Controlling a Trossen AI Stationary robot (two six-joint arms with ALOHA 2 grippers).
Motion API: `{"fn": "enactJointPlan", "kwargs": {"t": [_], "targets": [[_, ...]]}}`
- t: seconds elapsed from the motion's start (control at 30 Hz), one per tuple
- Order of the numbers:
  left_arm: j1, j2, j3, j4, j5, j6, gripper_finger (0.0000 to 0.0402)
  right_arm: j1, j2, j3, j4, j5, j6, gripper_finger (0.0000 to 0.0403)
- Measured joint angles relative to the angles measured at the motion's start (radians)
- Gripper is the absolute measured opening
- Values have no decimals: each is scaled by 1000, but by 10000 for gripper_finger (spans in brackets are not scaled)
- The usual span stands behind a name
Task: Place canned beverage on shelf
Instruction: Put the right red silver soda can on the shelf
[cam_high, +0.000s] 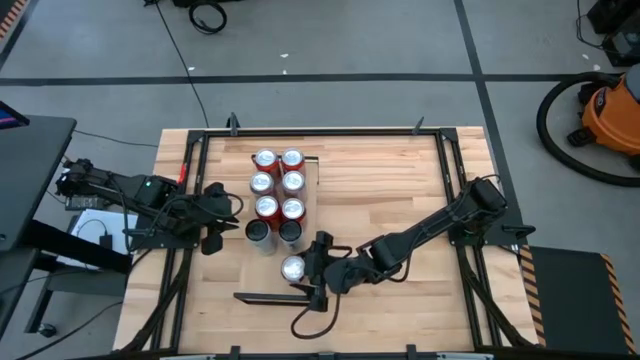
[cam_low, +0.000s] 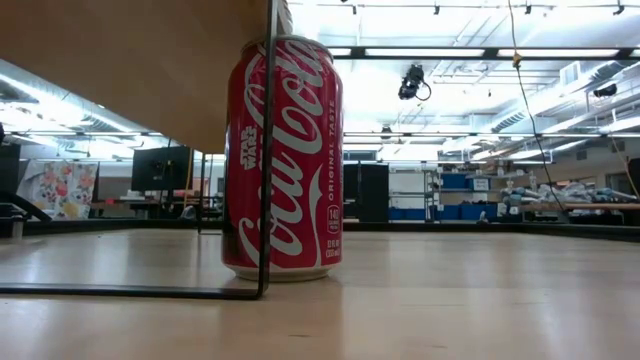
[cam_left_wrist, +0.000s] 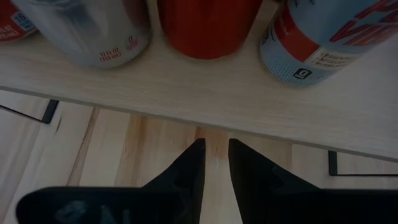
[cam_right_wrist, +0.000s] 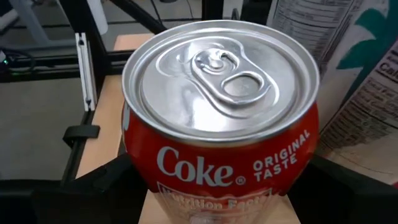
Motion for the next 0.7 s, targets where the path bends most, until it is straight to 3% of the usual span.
{"fn": "enactJointPlan", "kwargs": {"t": [0.23, 0.7], "targets": [[0, 0, 0, 1, 0, -4, 79, 0, 0, 0, 4, -22, 18, 325], [0, 0, 0, -3, 0, -5, 79, -6, 17, -5, 58, -67, -53, 371]]}}
